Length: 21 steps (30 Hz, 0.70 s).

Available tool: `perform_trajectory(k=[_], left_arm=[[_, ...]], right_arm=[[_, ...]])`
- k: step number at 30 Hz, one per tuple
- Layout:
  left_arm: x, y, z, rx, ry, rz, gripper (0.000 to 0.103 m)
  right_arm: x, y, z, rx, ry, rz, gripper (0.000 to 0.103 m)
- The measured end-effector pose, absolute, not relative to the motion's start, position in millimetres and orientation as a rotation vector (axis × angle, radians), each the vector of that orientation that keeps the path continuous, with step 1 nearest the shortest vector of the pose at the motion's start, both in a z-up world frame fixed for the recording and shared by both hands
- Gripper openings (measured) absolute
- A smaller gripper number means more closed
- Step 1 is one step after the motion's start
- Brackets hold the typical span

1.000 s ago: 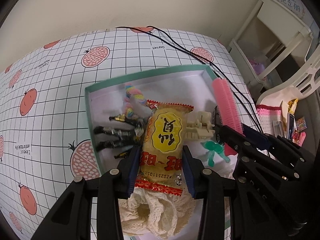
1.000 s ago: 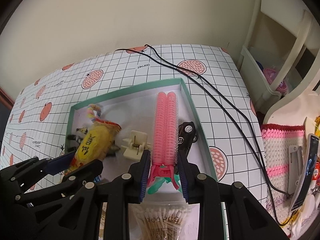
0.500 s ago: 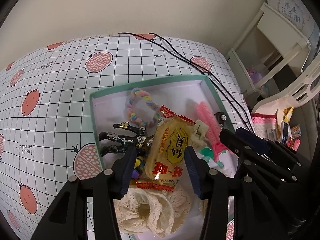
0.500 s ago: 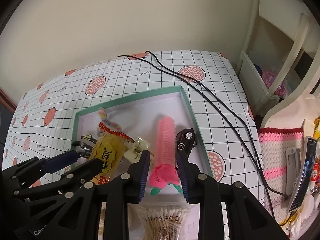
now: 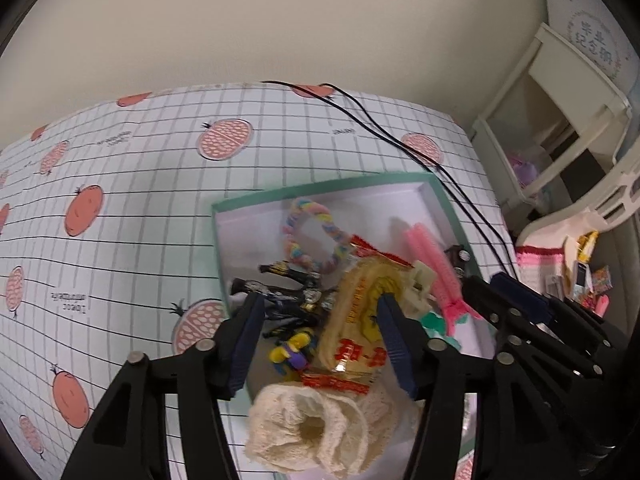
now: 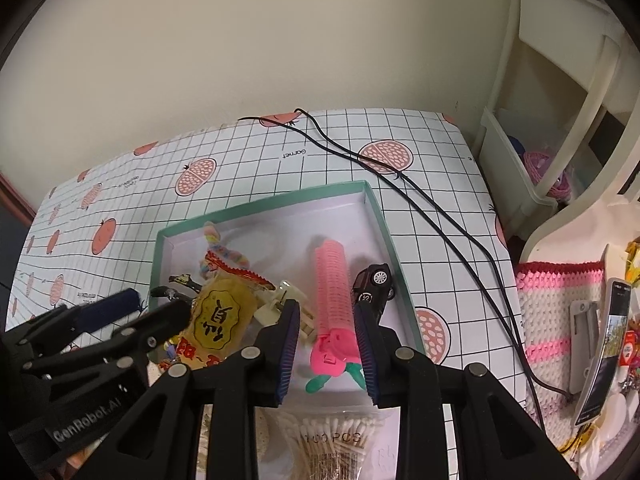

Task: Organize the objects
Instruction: 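Lower the snack packet and roller into the tray and open both tools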

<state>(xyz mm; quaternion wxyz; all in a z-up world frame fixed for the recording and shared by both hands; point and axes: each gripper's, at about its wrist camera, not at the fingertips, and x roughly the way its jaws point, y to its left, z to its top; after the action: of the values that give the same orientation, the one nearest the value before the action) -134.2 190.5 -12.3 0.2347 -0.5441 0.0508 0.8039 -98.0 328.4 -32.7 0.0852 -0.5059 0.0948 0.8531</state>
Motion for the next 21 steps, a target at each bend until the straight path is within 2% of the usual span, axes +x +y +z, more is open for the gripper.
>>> perform_trajectory(k=[3, 8, 9, 19, 21], left_arm=[[-137, 186, -11, -1.490, 0.148, 2.242, 0.066], [-143, 178, -12, -1.506, 0.117, 2.278, 0.072], [-144, 177, -13, -1.511, 0.113, 2.283, 0.078], [-155, 162, -24, -1.562, 0.083, 2.349, 0.082], [-157, 159, -25, -1.569, 0.080, 2.361, 0.090]], right_arm=[[-98, 328, -33, -1.506, 0.282, 2.543, 0.048], [-99, 326, -33, -1.495, 0.270, 2.551, 0.058], [-99, 325, -34, -1.494, 0.268, 2.552, 0.060], [-102, 323, -42, -1.505, 0.258, 2.545, 0.074], [-103, 323, -43, -1.506, 0.257, 2.544, 0.075]])
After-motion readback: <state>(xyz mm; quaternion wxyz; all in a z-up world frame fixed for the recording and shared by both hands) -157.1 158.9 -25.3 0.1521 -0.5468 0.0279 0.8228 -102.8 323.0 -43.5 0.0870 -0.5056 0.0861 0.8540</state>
